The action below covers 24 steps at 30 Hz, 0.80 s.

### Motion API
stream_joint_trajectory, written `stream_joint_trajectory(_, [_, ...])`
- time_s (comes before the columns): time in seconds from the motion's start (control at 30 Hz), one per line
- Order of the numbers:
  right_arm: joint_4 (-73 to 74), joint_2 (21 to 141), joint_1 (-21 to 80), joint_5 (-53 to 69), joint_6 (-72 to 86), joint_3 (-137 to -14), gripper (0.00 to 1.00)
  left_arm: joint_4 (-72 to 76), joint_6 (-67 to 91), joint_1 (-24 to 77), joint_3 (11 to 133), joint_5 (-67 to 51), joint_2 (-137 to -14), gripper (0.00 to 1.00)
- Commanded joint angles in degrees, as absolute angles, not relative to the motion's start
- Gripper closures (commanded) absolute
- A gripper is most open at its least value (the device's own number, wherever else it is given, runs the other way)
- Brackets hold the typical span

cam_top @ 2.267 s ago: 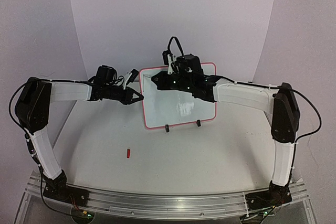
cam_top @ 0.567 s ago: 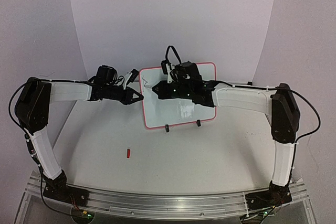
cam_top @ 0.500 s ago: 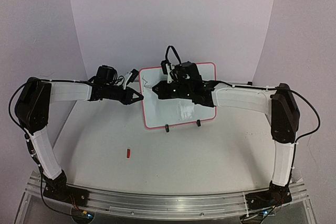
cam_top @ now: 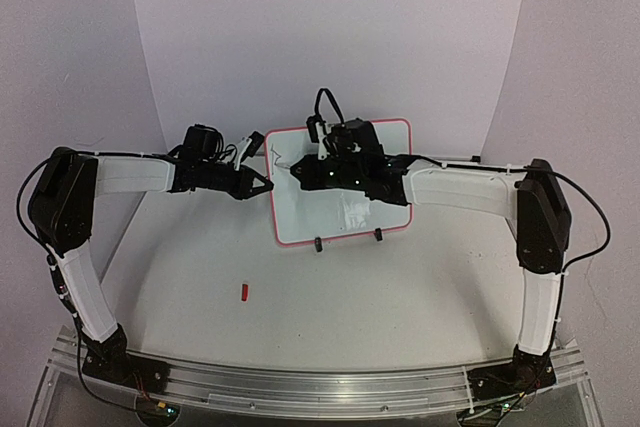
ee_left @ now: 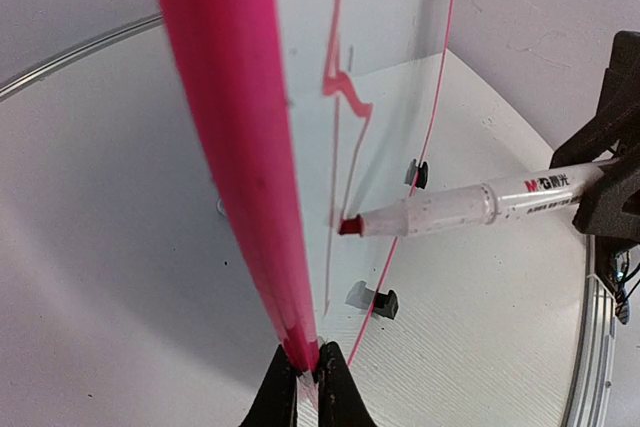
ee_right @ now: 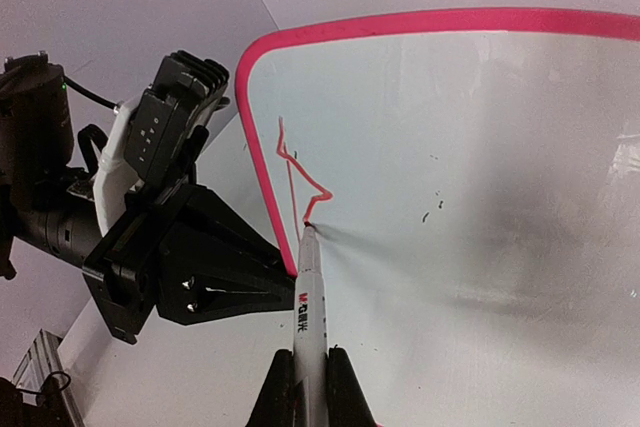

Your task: Write a sentence on the whiteboard

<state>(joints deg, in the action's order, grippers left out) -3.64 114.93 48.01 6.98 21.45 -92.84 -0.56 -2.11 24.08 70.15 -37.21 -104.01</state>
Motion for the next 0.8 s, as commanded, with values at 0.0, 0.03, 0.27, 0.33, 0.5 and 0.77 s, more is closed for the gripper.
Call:
stream_joint_trajectory(0.0, [-4.04,112.53,47.48,2.52,21.60,-90.90,1.00,-2.82,-5.36,24.39,71.46,-34.01,-103.27,1.00])
stream_joint_trajectory(0.03, [-4.04,112.47,47.51,2.54,21.59,-90.80,1.00,-2.82,-5.36,24.37,71.46,-34.01,-103.32,1.00])
stream_joint_trajectory(0.27, [-3.96,111.50,47.46,2.13,21.72,-88.78,1.00,-2.94,-5.57,24.39,71.44,-33.69,-103.36,1.00])
stream_joint_trajectory(0.33, [-3.96,111.36,47.47,2.18,21.58,-88.89,1.00,-2.96,-5.56,24.36,71.46,-33.77,-103.36,1.00])
stream_joint_trajectory(0.5, [-3.97,111.24,47.47,5.81,21.02,-90.35,1.00,-3.03,-5.61,24.39,71.63,-33.59,-103.51,1.00])
stream_joint_trajectory(0.77, [-4.16,105.66,47.62,7.84,20.18,-88.11,1.00,-3.32,-5.58,24.36,71.80,-33.36,-103.62,1.00])
